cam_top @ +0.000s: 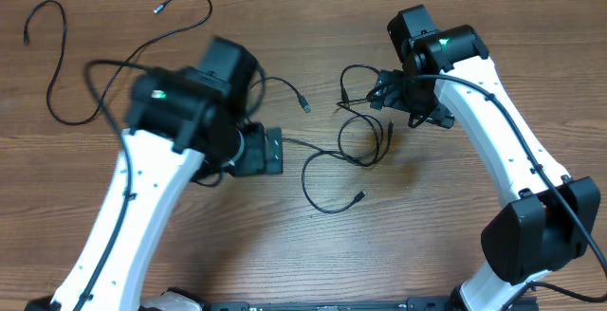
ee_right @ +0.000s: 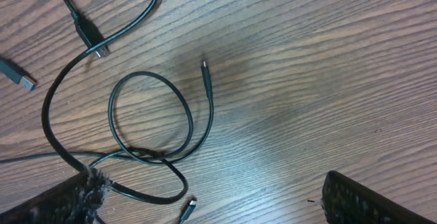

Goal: Untangle cables
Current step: 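Move the left gripper back to the center cable tangle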

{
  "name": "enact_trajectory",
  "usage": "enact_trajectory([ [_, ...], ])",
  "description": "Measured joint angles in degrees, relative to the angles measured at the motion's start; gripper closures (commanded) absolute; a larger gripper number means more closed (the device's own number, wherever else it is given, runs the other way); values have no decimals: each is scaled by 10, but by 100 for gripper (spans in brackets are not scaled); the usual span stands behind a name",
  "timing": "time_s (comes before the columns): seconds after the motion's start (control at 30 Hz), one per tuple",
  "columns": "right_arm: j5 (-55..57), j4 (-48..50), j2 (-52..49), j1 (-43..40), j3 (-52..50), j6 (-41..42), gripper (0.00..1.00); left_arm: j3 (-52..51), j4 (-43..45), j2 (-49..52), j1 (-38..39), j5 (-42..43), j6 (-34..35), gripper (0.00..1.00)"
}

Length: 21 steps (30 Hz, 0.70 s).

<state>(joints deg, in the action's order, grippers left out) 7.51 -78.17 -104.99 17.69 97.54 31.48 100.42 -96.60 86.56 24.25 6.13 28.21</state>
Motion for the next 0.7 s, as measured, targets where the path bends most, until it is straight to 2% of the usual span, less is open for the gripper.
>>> enact_trajectory([
  [0.27, 0, 0, 0, 0, 0, 0, 0, -107, 25, 3, 43, 0, 59, 0],
  [0.53, 0, 0, 0, 0, 0, 0, 0, -214, 256, 3, 73, 7, 151, 0],
  [0.7, 0, 0, 0, 0, 0, 0, 0, -288, 360, 5, 73, 7, 201, 1],
])
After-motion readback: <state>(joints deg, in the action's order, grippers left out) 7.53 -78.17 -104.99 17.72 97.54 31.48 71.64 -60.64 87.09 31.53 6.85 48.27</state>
